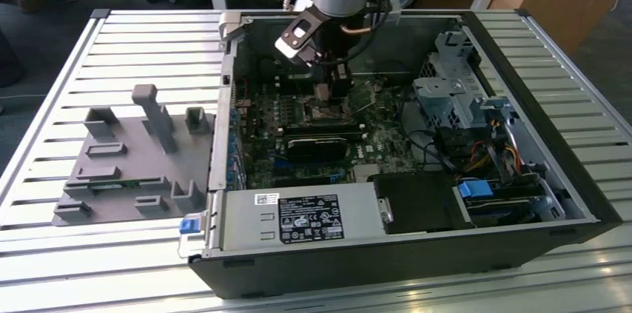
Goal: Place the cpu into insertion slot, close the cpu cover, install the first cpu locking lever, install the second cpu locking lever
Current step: 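Place the cpu into insertion slot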
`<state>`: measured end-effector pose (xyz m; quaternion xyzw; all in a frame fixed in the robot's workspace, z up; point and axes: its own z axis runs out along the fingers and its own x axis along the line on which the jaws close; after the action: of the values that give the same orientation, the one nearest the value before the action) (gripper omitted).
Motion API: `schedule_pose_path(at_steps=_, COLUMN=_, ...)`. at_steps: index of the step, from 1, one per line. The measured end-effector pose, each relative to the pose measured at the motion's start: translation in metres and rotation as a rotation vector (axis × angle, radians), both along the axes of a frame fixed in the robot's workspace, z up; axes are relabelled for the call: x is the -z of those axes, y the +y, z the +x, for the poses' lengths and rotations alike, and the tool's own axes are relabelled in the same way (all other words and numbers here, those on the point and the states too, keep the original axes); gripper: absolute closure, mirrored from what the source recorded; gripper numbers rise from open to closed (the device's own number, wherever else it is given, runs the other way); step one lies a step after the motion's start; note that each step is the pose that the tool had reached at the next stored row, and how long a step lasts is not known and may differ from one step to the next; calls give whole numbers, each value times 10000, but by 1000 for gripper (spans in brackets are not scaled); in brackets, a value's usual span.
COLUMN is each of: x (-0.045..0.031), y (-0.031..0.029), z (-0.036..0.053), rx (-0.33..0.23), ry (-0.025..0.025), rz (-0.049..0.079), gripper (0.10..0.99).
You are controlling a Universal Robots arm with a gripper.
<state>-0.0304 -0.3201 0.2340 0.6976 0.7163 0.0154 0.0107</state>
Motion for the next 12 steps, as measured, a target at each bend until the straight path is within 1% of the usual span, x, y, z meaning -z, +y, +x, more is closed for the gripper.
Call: schedule_pose_path(at_steps=12, x=82, y=8, z=-9, rx=10, ry=1, rz=-2, gripper=545)
